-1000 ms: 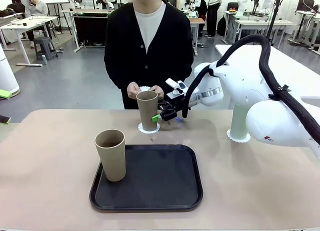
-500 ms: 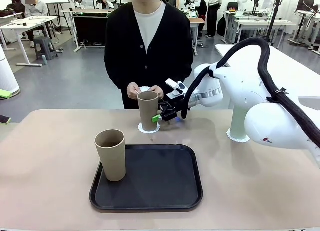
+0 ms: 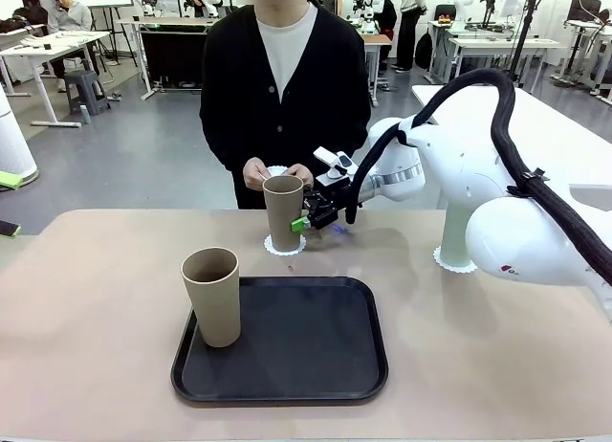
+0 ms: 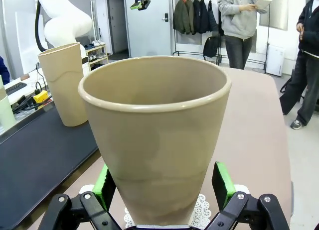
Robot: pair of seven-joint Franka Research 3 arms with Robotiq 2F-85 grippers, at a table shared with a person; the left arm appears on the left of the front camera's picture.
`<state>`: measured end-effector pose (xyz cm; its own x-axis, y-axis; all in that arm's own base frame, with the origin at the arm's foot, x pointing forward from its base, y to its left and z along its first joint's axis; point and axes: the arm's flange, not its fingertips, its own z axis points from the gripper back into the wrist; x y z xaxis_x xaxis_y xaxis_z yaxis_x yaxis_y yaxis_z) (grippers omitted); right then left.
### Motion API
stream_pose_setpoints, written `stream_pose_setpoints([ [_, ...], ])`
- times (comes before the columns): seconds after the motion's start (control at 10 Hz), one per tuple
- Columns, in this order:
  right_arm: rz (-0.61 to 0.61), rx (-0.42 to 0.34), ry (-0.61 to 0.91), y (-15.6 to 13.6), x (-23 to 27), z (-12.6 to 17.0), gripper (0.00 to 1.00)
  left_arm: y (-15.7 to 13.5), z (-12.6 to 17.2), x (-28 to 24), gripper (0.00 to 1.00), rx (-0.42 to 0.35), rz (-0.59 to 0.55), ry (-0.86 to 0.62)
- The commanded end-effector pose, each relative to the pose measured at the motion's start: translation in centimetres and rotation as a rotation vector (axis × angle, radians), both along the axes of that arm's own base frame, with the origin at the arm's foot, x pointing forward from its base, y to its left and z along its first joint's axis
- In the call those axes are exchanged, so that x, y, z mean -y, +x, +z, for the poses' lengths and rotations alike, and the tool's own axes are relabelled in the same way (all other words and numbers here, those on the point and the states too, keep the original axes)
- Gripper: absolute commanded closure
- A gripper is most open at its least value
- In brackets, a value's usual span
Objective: Place coasters on the table and set cups on them.
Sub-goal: Take one Reusable plastic cup from the Flat Tray and place it on a coaster set by the human.
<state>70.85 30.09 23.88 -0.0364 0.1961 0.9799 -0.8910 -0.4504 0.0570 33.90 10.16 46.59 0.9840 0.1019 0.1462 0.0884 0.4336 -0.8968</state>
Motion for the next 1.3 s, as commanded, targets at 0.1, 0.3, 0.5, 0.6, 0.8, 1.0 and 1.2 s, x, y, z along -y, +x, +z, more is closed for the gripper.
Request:
stream_pose_setpoints([
  [0.1, 0.048, -0.035, -0.059, 1.2, -0.2, 0.5, 0.00, -0.1, 0.1, -0.1, 0.00, 0.010, -0.001, -0.011],
  [0.3, 0.054, -0.043, -0.069, 1.1, -0.2, 0.5, 0.00, -0.1, 0.1, -0.1, 0.00, 0.010, -0.001, -0.011],
  [0.5, 0.058, -0.046, -0.086, 1.1, -0.1, 0.6, 0.00, -0.1, 0.1, -0.1, 0.00, 0.010, -0.001, -0.011],
  [0.6, 0.059, -0.046, -0.091, 1.1, 0.1, 0.8, 0.00, -0.1, 0.1, -0.1, 0.00, 0.010, -0.001, -0.011],
  [0.8, 0.052, -0.034, -0.090, 1.0, 0.5, 1.4, 0.00, -0.1, 0.1, -0.1, 0.00, 0.010, -0.001, -0.011],
  [1.0, 0.025, -0.038, -0.098, 1.1, 1.1, 1.6, 0.00, -0.1, 0.1, -0.1, 0.00, 0.010, -0.001, -0.011],
  [1.2, 0.020, -0.031, -0.105, 1.0, 1.5, 2.0, 0.00, -0.1, 0.1, -0.1, 0.00, 0.010, -0.001, -0.011],
])
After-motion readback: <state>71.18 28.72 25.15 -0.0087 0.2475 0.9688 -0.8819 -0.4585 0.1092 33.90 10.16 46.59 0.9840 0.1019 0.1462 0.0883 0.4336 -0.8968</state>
